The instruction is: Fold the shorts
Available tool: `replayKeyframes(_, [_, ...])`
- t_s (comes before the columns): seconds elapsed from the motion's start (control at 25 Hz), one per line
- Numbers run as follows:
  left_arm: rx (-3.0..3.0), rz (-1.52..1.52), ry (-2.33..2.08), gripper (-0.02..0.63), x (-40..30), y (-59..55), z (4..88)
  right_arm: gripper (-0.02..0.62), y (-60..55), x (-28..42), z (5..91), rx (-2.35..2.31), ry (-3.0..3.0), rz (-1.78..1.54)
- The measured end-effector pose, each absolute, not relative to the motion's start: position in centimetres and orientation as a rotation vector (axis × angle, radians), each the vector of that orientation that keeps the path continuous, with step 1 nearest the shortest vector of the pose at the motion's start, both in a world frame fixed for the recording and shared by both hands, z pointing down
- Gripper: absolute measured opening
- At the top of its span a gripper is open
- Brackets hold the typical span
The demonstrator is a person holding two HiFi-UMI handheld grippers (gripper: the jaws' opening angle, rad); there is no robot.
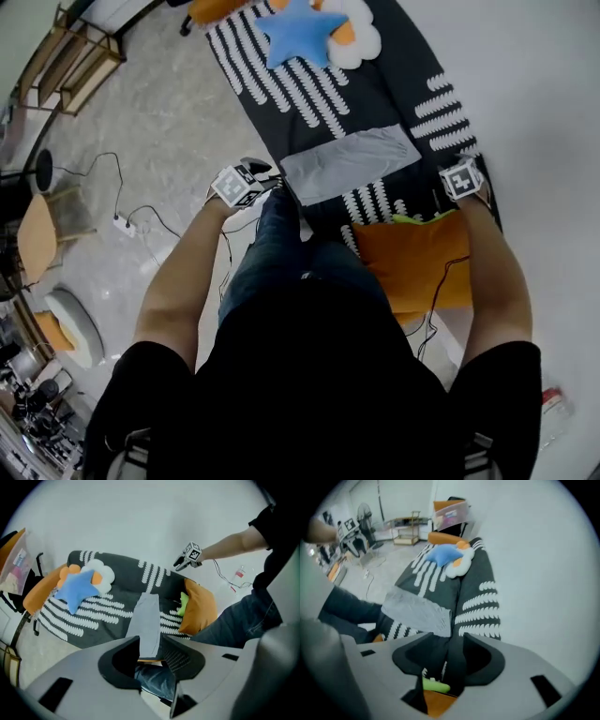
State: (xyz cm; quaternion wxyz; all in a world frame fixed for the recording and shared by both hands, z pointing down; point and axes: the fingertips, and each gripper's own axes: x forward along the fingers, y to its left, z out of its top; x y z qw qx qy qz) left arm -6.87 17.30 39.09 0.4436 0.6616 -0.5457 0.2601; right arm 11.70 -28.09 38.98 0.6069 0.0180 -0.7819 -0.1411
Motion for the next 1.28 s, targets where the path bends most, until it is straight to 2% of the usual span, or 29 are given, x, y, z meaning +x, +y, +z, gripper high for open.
replayKeyframes(0.24, [1.69,0.555,-1.475,0.167,-9.7,13.7,29.6,0.198,-25.1,10.8,28.4,0.219,-2.14,-0.007])
replayKeyframes(0.6, [1.874,0.447,-1.532,0.167,-12.2,4.5,18.4,0.198,-23.2,11.7,13.9,0.387,-2.405,0.177])
replayKeyframes(0.88, [2.052,0.422,-1.449,0.167,-14.7,-3.2,13.9,0.199,-23.4,14.0,8.7,0.578,-2.447,0.31])
replayKeyframes(1.28, [2.255,0.519,-1.177,0.167,-19.3,-11.0,13.1,0.199,-23.1,16.2,5.6,1.001,-2.405,0.511])
